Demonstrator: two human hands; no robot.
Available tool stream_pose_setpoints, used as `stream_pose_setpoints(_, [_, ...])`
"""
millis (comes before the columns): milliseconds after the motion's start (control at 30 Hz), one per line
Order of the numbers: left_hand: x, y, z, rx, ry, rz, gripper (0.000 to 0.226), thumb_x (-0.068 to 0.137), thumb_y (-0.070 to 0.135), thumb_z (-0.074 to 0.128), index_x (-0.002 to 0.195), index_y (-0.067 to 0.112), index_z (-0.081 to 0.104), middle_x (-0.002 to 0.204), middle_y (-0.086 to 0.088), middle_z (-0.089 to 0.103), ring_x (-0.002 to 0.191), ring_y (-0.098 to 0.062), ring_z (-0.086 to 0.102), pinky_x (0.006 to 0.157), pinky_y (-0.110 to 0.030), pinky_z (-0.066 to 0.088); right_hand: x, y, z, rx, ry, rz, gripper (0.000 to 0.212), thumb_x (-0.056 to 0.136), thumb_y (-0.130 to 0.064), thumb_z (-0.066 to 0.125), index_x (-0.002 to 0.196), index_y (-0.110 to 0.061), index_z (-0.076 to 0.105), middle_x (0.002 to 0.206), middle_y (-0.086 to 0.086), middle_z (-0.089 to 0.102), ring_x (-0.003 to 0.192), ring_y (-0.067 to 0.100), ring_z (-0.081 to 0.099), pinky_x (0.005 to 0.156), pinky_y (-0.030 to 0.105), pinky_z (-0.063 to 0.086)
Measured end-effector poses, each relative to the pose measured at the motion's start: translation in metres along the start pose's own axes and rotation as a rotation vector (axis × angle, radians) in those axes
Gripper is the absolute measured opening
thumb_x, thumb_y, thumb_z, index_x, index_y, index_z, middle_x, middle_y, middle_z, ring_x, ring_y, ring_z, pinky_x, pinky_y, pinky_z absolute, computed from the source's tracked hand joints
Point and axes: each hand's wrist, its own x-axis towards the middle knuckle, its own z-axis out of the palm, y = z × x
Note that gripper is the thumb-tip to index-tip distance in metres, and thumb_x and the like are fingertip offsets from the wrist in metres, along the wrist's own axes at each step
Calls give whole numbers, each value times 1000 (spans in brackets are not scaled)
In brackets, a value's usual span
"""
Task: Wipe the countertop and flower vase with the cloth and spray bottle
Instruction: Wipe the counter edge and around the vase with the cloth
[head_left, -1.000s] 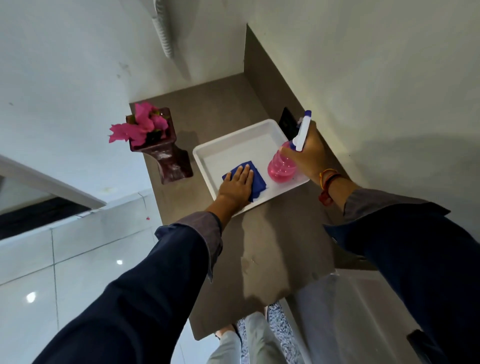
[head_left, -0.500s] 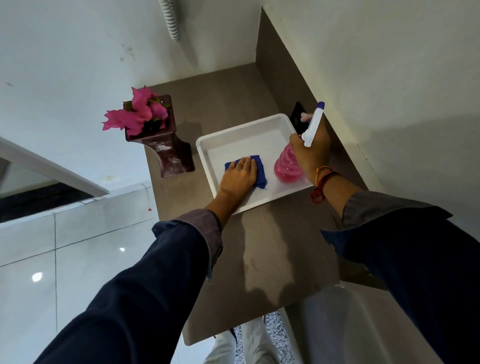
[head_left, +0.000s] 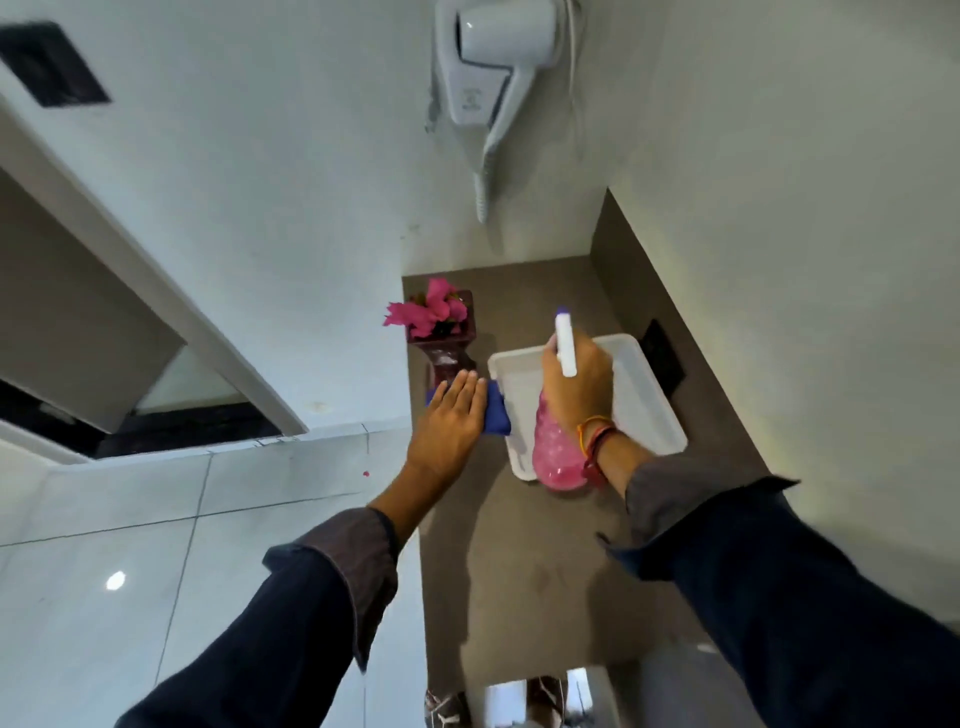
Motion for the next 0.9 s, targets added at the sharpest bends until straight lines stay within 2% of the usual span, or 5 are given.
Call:
stream_pose_setpoints(100, [-46, -33, -11, -26, -65, -168, 64, 76, 1, 81, 134, -6, 55, 135, -26, 60, 125, -41, 58, 103, -47, 52, -48, -23, 28, -2, -93, 19, 15, 87, -11, 62, 83, 1, 70, 76, 25, 71, 72, 45, 67, 56, 38, 43])
stream_pose_setpoints(300, [-107, -82, -15, -64, -155, -377, 60, 53, 2, 96, 105, 2, 68, 102, -15, 73, 92, -31, 72, 67, -36, 62, -111, -48, 70, -6, -402, 273, 30, 90, -26, 61, 88, 3, 69, 88, 24, 71, 80, 40, 67, 63, 40, 53])
stream_pose_setpoints(433, [-120, -88, -15, -86, -193, -423, 44, 72, 4, 87, 111, 4, 66, 108, -13, 70, 99, -28, 70, 75, -34, 61, -116, -60, 75, -80, -432, 253, 53, 94, -49, 55, 89, 2, 70, 89, 21, 71, 82, 38, 69, 69, 43, 57])
stream_pose_setpoints(567, [-121, -88, -13, -119, -185, -423, 41, 89, 13, 73, 125, 9, 56, 125, -10, 63, 113, -24, 62, 90, -31, 54, -117, -66, 76, -155, -438, 196, 53, 96, -52, 51, 76, -5, 65, 70, 12, 62, 68, 30, 65, 59, 36, 53])
stream_pose_setpoints(900, [-111, -84, -11, -101, -170, -380, 36, 87, 6, 73, 120, 6, 58, 119, -12, 65, 109, -27, 63, 87, -33, 55, -112, -45, 72, -91, -369, 149, 44, 98, -49, 51, 73, -13, 57, 69, 10, 62, 65, 26, 64, 54, 30, 52])
